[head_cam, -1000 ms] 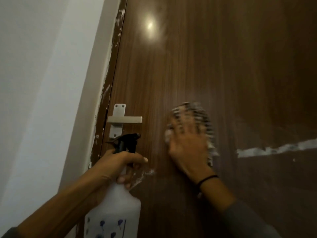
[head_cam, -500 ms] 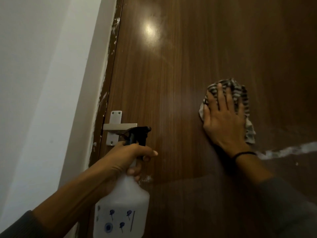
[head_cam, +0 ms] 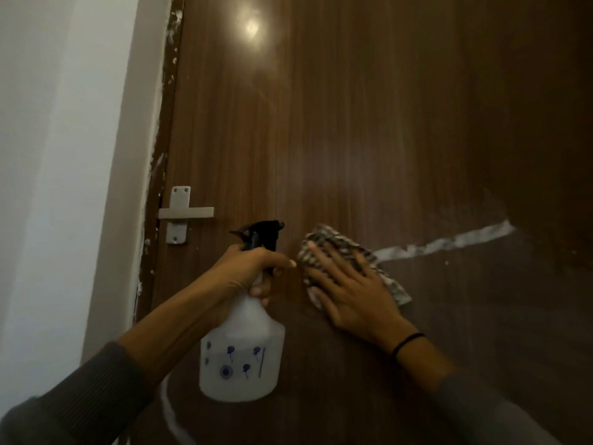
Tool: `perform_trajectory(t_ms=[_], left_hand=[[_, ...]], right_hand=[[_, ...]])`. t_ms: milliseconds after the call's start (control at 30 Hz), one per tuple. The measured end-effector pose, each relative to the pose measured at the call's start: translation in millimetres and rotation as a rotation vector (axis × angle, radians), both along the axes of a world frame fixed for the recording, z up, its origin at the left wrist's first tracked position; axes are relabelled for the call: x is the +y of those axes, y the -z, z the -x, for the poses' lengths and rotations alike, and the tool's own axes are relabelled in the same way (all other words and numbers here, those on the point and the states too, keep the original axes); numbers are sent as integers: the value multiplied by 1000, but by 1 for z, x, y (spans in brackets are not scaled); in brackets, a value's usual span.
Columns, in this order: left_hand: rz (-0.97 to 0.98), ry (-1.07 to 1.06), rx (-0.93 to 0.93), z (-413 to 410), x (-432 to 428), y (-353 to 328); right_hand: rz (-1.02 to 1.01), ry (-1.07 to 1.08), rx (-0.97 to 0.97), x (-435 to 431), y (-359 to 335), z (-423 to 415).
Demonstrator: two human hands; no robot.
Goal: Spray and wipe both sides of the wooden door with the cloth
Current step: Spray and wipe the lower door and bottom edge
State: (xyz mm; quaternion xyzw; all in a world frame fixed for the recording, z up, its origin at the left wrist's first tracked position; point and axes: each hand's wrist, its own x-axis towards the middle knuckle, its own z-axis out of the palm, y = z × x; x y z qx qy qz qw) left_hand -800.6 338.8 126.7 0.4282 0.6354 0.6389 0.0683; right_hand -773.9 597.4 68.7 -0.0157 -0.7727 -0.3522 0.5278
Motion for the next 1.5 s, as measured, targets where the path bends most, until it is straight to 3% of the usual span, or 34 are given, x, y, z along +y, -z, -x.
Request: perform_trajectory(t_ms=[133, 367, 667, 733, 833, 900, 1033, 1133, 1200, 1400, 1500], left_hand=[[15, -7, -24, -10, -2, 4], [36, -2, -4, -26, -4, 7], [116, 149, -1, -29, 13, 8], [120, 214, 1, -33, 24, 11], [149, 239, -8, -35, 42, 14], [177, 230, -7, -36, 55, 13], [193, 240, 21, -21, 65, 7], [168, 276, 6, -7, 64, 3], [161, 317, 5, 1, 63, 1], [59, 359, -60, 16, 70, 1], [55, 344, -39, 14, 75, 7]], right_hand=[[188, 46, 164, 40, 26, -54], [473, 38, 288, 14, 41, -40], [413, -1, 22, 38, 37, -67], [482, -70, -69, 34, 27, -78], [758, -236, -208, 8, 10, -101], [895, -318, -93, -11, -1, -119], [1026, -504, 324, -45, -20, -131], [969, -578, 498, -51, -39, -123], [920, -573, 493, -49, -46, -110], [677, -240, 270, -23, -43, -58], [403, -21, 72, -9, -28, -29]])
